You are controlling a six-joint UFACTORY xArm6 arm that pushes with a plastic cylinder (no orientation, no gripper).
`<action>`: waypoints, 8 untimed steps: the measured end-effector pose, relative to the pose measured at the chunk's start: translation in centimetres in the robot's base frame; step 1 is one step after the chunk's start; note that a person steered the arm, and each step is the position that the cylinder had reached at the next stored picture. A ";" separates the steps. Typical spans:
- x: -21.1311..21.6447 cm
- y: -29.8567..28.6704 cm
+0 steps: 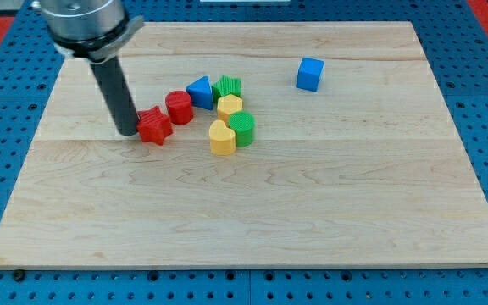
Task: Put the blue cube bottom right to the red star
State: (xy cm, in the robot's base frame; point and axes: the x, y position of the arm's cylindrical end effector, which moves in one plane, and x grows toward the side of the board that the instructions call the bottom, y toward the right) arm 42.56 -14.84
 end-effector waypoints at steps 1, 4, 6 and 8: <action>1.3 -0.1; 10.2 20.2; -0.5 27.8; -8.0 30.8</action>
State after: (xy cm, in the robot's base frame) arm 34.54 15.94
